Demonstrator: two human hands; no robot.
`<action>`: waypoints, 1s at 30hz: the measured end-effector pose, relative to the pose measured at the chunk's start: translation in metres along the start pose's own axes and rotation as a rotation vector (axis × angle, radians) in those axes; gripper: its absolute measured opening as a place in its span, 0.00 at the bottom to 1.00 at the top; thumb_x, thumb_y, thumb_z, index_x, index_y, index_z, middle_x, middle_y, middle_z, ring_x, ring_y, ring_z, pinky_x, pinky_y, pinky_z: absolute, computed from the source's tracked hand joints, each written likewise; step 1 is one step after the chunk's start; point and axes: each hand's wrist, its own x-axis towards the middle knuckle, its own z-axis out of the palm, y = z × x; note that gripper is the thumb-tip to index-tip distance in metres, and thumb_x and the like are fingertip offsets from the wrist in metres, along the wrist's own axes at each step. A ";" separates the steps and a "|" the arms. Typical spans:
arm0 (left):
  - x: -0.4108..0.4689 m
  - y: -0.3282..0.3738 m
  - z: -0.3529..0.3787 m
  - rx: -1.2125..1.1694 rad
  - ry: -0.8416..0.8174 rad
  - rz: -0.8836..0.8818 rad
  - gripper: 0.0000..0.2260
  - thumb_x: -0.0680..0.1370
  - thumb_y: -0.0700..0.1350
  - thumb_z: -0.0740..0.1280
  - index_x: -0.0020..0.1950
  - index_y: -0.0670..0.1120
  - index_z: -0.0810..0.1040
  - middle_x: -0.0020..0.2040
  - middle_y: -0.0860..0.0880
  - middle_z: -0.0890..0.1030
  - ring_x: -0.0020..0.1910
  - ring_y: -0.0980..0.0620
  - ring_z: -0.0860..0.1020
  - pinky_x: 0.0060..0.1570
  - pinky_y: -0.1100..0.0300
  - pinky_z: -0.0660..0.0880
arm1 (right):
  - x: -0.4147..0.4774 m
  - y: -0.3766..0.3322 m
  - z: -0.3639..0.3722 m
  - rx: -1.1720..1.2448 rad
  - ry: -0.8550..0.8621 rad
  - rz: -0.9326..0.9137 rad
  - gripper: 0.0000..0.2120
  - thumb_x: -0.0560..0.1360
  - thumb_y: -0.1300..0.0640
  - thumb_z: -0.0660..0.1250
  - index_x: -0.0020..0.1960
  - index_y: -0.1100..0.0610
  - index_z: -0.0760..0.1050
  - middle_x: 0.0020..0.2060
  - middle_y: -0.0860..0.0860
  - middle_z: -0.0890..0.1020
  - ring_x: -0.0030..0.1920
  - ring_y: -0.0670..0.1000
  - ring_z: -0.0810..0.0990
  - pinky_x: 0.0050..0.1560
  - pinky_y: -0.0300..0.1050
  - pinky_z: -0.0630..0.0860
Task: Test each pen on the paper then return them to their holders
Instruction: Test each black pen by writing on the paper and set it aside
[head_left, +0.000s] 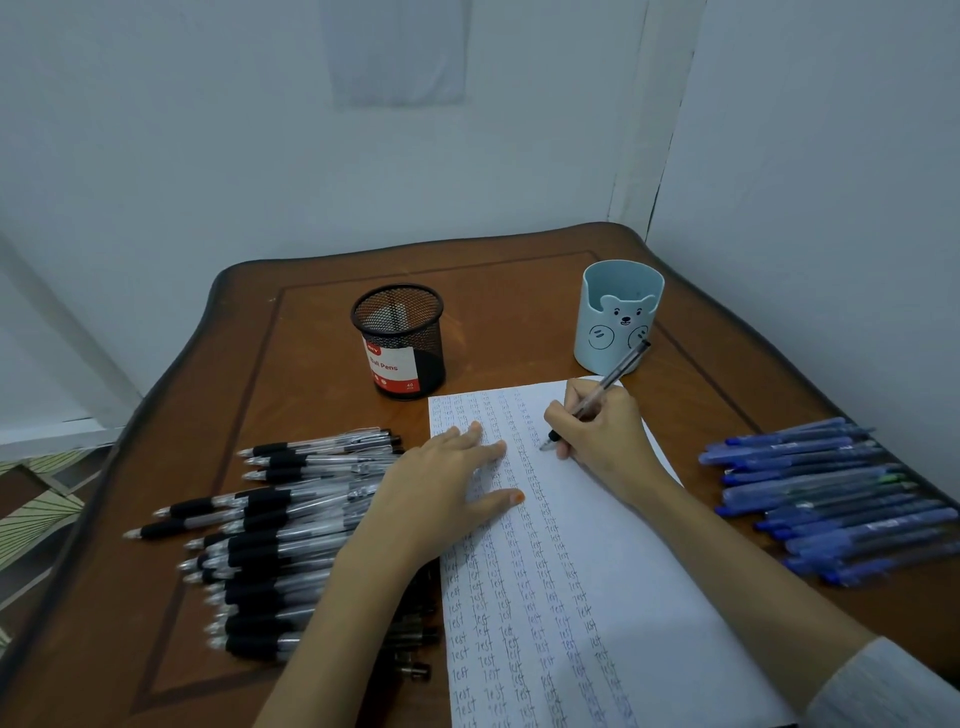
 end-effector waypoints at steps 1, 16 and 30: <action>0.000 0.000 0.000 0.001 0.000 0.000 0.29 0.77 0.65 0.58 0.76 0.57 0.58 0.78 0.54 0.54 0.76 0.54 0.53 0.72 0.55 0.56 | 0.000 0.000 0.000 -0.005 -0.002 -0.004 0.18 0.74 0.67 0.65 0.29 0.58 0.64 0.20 0.50 0.69 0.23 0.50 0.75 0.24 0.36 0.67; -0.001 0.000 0.000 -0.006 0.000 0.001 0.29 0.77 0.65 0.58 0.76 0.57 0.58 0.78 0.54 0.54 0.76 0.54 0.53 0.72 0.55 0.56 | 0.000 -0.001 -0.001 0.005 0.019 -0.015 0.18 0.74 0.68 0.66 0.29 0.59 0.64 0.21 0.49 0.68 0.22 0.48 0.75 0.25 0.35 0.69; 0.000 -0.002 0.003 -0.022 0.017 0.005 0.29 0.77 0.65 0.58 0.76 0.58 0.59 0.78 0.54 0.54 0.76 0.55 0.53 0.72 0.55 0.56 | 0.002 0.004 -0.002 0.031 0.007 -0.011 0.18 0.73 0.70 0.64 0.30 0.58 0.61 0.20 0.44 0.65 0.21 0.48 0.72 0.24 0.35 0.67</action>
